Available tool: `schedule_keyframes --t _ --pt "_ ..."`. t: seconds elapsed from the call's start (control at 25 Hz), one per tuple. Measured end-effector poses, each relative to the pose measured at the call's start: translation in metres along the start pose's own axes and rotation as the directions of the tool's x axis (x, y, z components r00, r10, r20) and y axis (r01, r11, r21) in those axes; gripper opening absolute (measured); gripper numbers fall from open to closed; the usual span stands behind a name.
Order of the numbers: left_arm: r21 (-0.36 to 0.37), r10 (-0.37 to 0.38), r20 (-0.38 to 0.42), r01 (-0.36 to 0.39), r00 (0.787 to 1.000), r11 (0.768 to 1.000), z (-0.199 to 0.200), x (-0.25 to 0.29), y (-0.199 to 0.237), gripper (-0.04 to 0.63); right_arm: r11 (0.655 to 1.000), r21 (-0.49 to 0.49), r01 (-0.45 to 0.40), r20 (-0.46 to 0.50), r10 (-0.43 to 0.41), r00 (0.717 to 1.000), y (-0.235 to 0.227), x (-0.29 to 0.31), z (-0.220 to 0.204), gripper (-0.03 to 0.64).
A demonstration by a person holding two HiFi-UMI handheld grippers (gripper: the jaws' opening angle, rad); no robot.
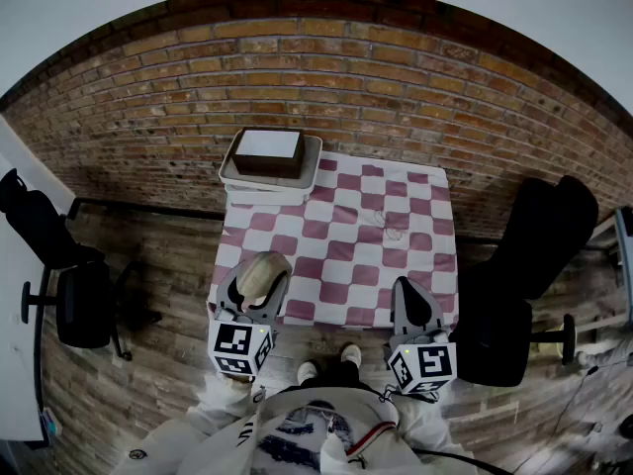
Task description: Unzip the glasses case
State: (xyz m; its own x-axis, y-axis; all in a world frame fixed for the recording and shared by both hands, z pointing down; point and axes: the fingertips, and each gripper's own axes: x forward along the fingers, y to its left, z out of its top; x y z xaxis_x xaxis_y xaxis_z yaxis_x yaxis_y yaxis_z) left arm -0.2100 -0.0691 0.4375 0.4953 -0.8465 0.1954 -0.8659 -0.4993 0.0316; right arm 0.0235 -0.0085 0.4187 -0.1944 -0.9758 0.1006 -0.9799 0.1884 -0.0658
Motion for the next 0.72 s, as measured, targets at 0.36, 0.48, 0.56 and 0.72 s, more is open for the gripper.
schedule_keyframes --t 0.36,0.48,0.56,0.72 --pt "0.013 0.003 -0.011 -0.003 1.000 1.000 0.010 0.040 -0.020 0.284 1.000 0.009 -0.021 0.007 0.021 1.000 -0.039 0.024 0.006 0.011" --pt "0.018 0.011 -0.005 -0.011 1.000 1.000 0.016 0.055 -0.026 0.284 0.999 -0.004 -0.033 0.013 0.034 0.999 -0.054 0.034 0.011 0.011" --pt "0.019 0.014 -0.004 -0.014 1.000 1.000 0.020 0.065 -0.030 0.284 0.999 -0.012 -0.044 0.017 0.044 0.999 -0.064 0.041 0.014 0.011" --pt "0.022 0.023 -0.006 -0.023 1.000 0.999 0.022 0.082 -0.037 0.284 0.998 -0.004 -0.063 0.032 0.064 0.997 -0.078 0.052 0.018 0.011"
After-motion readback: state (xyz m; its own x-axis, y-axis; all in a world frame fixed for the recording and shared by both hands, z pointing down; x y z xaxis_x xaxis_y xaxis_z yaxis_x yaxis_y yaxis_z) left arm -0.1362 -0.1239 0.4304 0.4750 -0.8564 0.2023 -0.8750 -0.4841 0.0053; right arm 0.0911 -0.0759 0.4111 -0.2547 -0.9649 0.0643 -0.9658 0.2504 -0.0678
